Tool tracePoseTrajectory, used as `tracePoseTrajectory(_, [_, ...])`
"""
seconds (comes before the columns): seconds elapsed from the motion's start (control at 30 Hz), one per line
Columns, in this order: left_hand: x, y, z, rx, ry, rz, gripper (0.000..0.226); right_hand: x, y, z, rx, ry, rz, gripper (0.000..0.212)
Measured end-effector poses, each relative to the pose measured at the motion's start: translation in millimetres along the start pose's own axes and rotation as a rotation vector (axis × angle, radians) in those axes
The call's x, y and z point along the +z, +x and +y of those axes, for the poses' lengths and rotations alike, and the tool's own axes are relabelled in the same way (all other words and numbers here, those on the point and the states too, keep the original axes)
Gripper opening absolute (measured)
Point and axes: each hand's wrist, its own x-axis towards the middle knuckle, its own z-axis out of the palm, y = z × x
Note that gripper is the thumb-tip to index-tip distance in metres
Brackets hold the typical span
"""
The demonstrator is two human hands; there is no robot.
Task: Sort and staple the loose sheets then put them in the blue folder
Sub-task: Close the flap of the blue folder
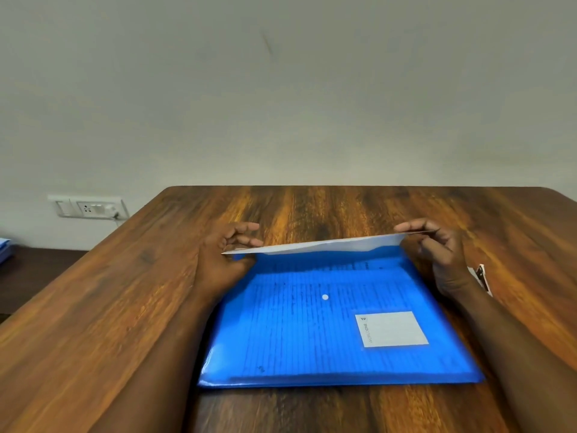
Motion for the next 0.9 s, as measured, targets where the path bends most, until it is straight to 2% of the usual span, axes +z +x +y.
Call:
tracePoseTrajectory(0.1, [-7,0,8,0.009,0.017,-0.108,0.040,4,6,-20,-0.126,-0.117,-0.046,0.034])
tracePoseTrajectory(0.17, [-14,0,13,0.018,0.059,-0.193,0.038,4,12,-43,-0.286,-0.339,-0.077,0.030])
tracePoseTrajectory(0.2, [-18,1,15,0.021,0.082,-0.221,0.038,6,15,-58,-0.357,-0.442,-0.113,0.027])
tracePoseTrajectory(0.27, [-23,2,23,0.029,0.129,-0.239,0.037,17,16,-88,-0.400,-0.498,-0.218,0.021])
tracePoseTrajectory(0.33, [-23,1,34,0.069,0.199,-0.255,0.038,34,9,-112,-0.355,-0.533,-0.337,0.028])
tracePoseTrajectory(0.43, [-12,-3,48,0.144,0.337,-0.333,0.038,54,-2,-117,-0.171,-0.720,-0.543,0.046])
tracePoseTrajectory(0.5, [-1,-6,56,0.186,0.431,-0.405,0.036,64,-9,-113,-0.089,-0.800,-0.610,0.056])
tracePoseTrajectory(0.67, [28,-15,60,0.207,0.454,-0.523,0.037,84,-17,-98,-0.046,-0.779,-0.697,0.036])
tracePoseTrajectory(0.9, [47,-24,52,0.158,0.433,-0.559,0.023,85,-22,-83,0.068,-0.777,-0.756,0.022])
